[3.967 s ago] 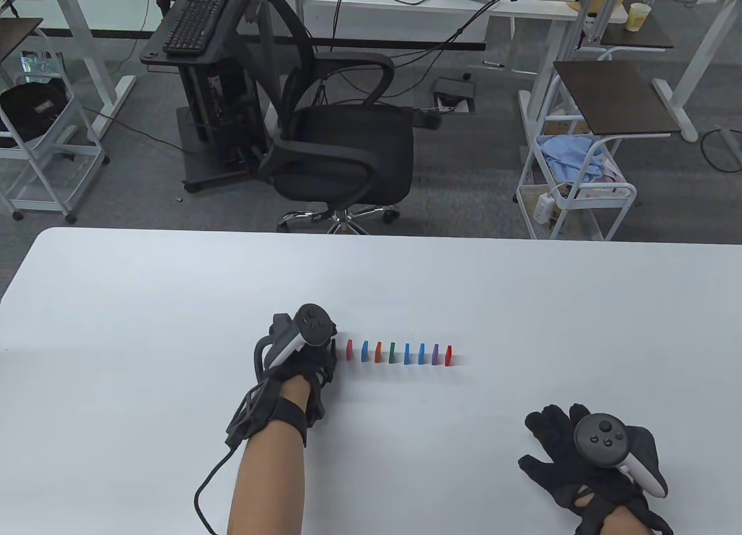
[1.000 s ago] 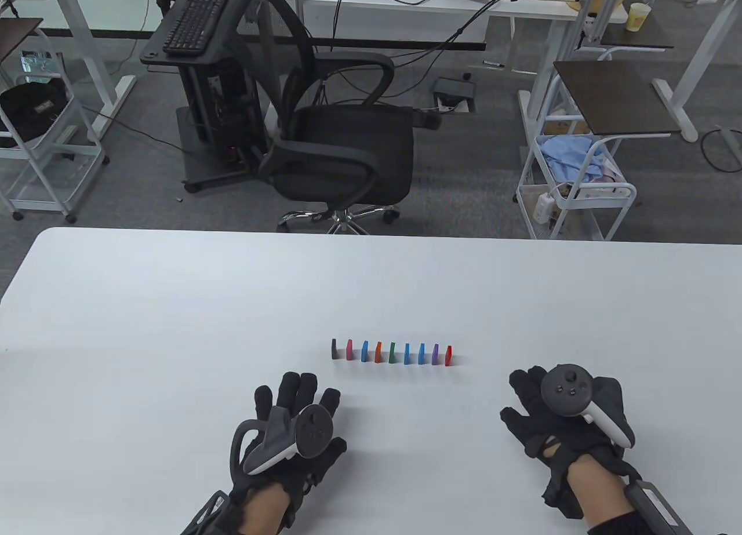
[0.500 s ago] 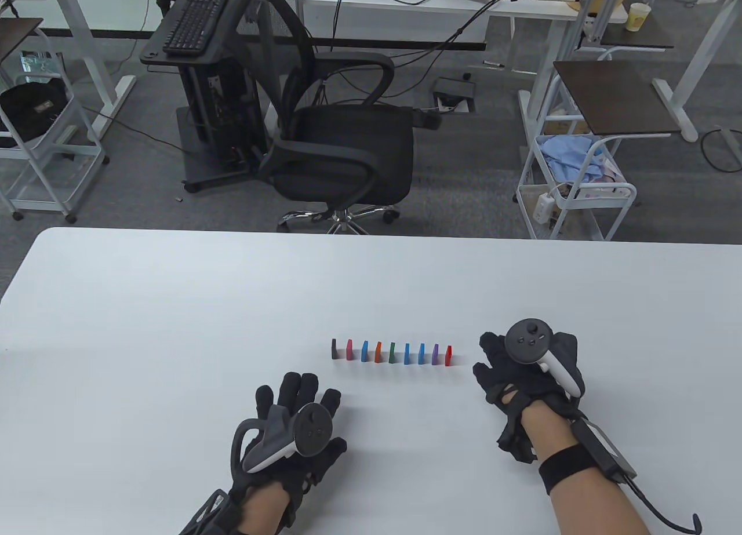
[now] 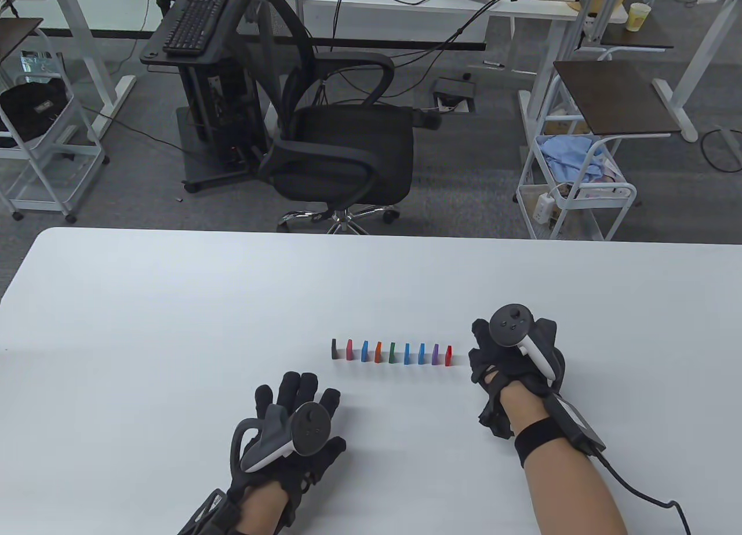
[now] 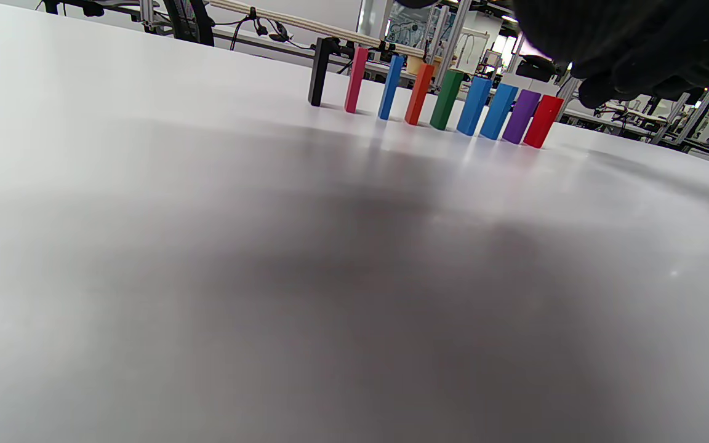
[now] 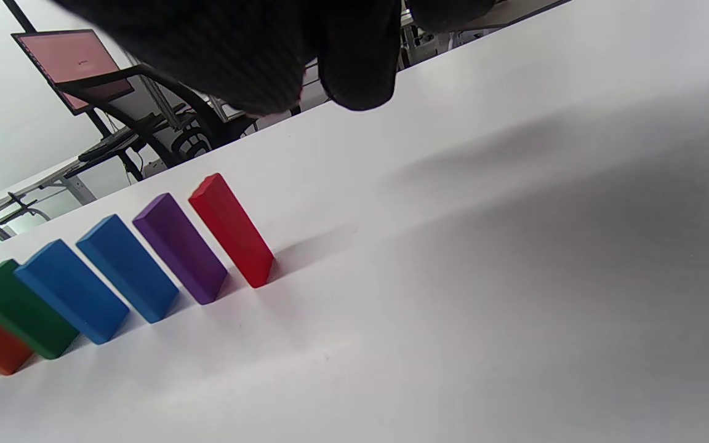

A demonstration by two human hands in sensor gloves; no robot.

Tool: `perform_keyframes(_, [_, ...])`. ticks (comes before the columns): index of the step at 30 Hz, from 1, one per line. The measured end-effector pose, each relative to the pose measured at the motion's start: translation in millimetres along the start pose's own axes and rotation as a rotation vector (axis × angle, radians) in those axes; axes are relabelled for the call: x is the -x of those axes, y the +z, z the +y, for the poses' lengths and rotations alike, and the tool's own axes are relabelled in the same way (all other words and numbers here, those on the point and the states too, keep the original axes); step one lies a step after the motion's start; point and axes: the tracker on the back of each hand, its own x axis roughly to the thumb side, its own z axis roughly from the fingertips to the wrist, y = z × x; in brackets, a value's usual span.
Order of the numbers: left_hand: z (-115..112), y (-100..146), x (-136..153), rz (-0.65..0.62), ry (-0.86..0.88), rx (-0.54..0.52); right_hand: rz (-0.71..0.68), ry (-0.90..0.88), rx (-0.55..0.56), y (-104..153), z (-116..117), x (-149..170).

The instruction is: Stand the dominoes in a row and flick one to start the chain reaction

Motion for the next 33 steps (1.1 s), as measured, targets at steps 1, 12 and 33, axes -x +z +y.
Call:
perform_keyframes(1, [0.0, -0.1, 0.0, 0.0, 0.0, 0.0, -0.004, -0.001, 0.008, -0.7, 0.6, -1.0])
perform_keyframes(12, [-0.1, -0.2, 0.2, 0.005, 0.005, 0.009, -0.008, 0.003, 0.052, -10.8, 13.1, -11.9])
perform_keyframes(33, [-0.2, -0.8, -1.5, -0.005, 0.008, 0.013, -0.037, 0.009, 0.035, -14.7, 25.4, -22.9])
